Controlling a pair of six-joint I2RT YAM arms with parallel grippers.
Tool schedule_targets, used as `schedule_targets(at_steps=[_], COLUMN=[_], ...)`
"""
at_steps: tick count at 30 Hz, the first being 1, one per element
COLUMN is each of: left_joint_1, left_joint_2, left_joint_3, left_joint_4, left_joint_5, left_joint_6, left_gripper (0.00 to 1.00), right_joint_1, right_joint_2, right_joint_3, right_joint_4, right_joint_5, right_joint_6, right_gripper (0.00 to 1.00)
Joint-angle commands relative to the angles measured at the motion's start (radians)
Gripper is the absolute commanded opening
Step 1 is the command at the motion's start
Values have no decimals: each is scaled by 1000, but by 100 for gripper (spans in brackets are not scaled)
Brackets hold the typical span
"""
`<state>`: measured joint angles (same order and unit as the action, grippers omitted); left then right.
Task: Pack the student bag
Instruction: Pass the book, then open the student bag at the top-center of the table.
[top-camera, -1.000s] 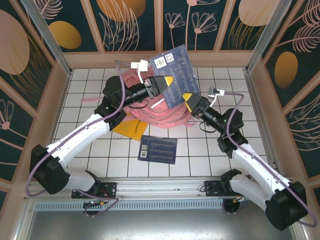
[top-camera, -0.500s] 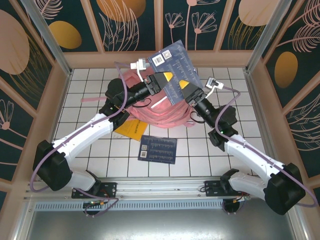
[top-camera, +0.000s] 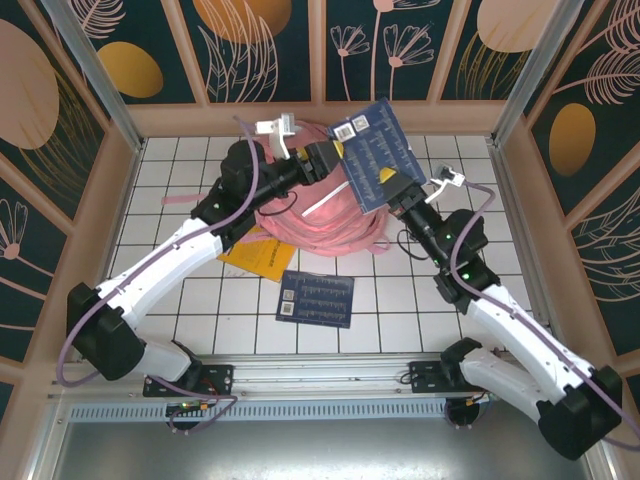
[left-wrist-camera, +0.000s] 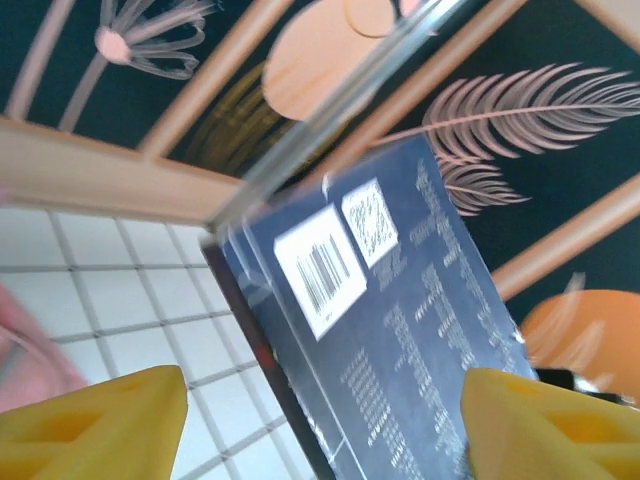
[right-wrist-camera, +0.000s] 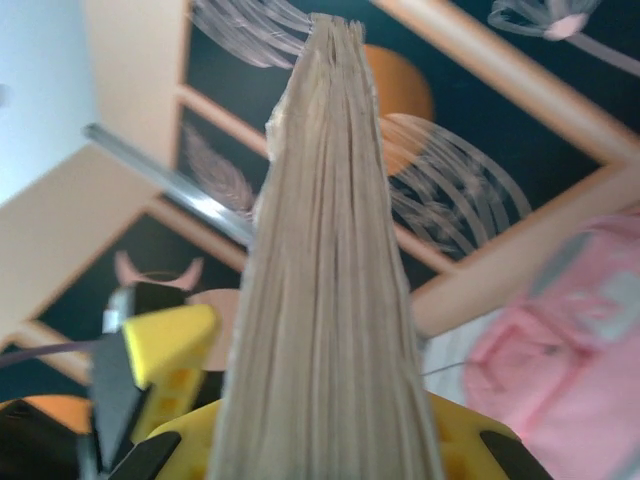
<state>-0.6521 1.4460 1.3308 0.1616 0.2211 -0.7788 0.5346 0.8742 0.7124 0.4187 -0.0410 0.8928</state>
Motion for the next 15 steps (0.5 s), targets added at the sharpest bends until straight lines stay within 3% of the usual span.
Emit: schedule_targets(at_steps=[1, 8, 15], left_joint_1=[55, 155, 154], left_joint_2=[86, 418, 608], left_joint_3=[101, 315, 415], left_joint_4=[-251, -465, -542], left_joint_5=[-49, 231, 393], left_joint_6=[192, 287, 348], left_gripper=[75, 70, 63], right_joint_1=[-50, -49, -72], right_joint_2=[-28, -82, -111], right_joint_3=[94, 119, 115], right_joint_4=[-368, -694, -783], right_joint_5=[66, 278, 209], right_joint_6=[-138, -138, -219], right_gripper=[0, 0, 0])
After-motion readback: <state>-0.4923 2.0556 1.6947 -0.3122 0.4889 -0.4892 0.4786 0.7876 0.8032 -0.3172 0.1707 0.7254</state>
